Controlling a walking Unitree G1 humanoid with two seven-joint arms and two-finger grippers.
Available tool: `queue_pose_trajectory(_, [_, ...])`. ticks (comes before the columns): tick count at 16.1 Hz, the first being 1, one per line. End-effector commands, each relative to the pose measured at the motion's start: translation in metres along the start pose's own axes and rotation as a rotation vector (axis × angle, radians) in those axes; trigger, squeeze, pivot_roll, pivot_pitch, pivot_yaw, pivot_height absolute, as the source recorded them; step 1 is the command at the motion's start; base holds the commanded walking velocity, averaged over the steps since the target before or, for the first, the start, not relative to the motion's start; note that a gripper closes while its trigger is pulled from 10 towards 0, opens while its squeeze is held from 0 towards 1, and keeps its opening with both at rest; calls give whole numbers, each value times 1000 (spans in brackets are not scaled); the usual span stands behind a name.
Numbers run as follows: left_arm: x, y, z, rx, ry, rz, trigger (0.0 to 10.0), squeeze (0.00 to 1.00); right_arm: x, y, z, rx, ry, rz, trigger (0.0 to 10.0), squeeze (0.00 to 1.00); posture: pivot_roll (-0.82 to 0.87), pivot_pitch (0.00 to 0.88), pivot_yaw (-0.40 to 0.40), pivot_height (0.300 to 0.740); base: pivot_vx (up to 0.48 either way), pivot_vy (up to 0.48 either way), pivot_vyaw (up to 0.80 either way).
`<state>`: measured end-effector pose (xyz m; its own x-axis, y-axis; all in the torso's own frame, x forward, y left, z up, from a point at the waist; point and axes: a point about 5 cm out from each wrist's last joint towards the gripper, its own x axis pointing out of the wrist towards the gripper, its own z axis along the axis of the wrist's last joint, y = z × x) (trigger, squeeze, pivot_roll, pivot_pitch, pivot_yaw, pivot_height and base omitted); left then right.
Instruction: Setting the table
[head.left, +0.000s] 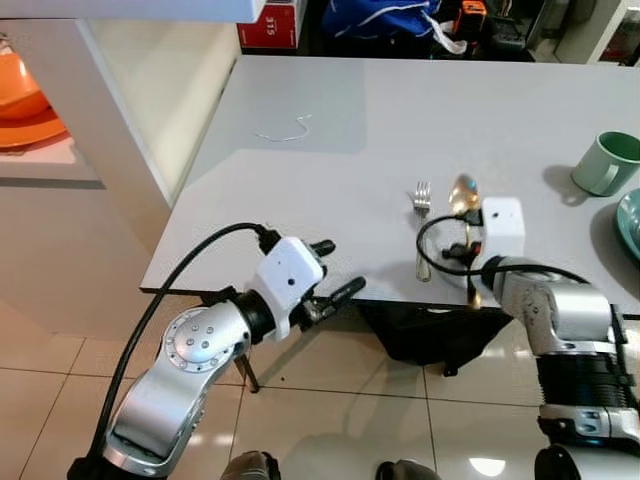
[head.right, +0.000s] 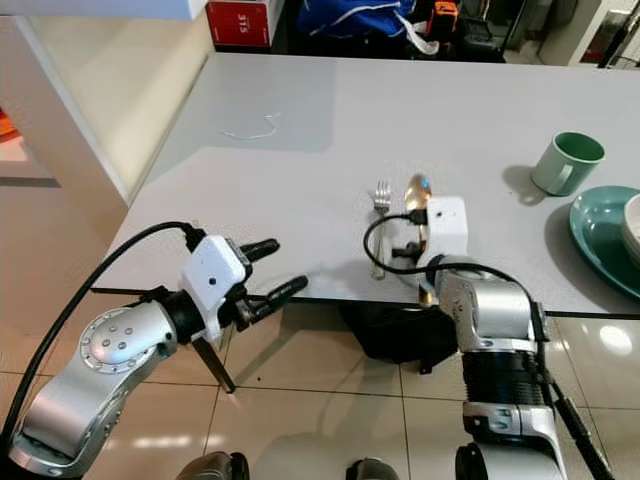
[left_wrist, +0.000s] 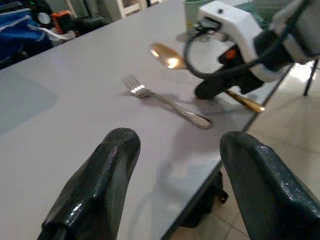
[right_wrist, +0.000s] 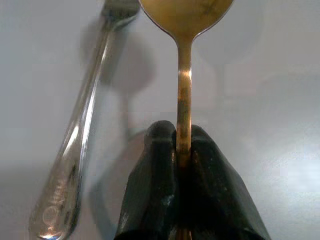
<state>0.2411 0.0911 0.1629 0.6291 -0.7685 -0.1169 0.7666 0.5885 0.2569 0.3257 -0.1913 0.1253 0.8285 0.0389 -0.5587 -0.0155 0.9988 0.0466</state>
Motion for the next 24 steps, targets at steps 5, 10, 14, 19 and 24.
queue_pose_trajectory(5, [1,-2,6,14,-10,-66,10000,0,12,11,14,117,13,-34,10000,0,37,73,17,740,0,0,0])
queue_pose_trajectory(10, [-1,-5,5,9,0,-89,10000,0,19,14,25,162,11,-74,10000,0,42,84,15,740,0,0,0])
queue_pose_trajectory(14, [-2,-3,6,12,9,-99,10000,0,27,17,27,129,74,-73,10000,0,43,92,19,740,0,0,0])
queue_pose_trajectory(19, [-2,-4,6,13,15,-106,10000,0,32,12,34,152,103,-101,10000,0,46,97,7,740,0,0,0])
queue_pose_trajectory(24, [-2,-3,6,16,19,-110,10000,0,35,12,33,165,120,-96,10000,949,48,96,9,740,0,0,0])
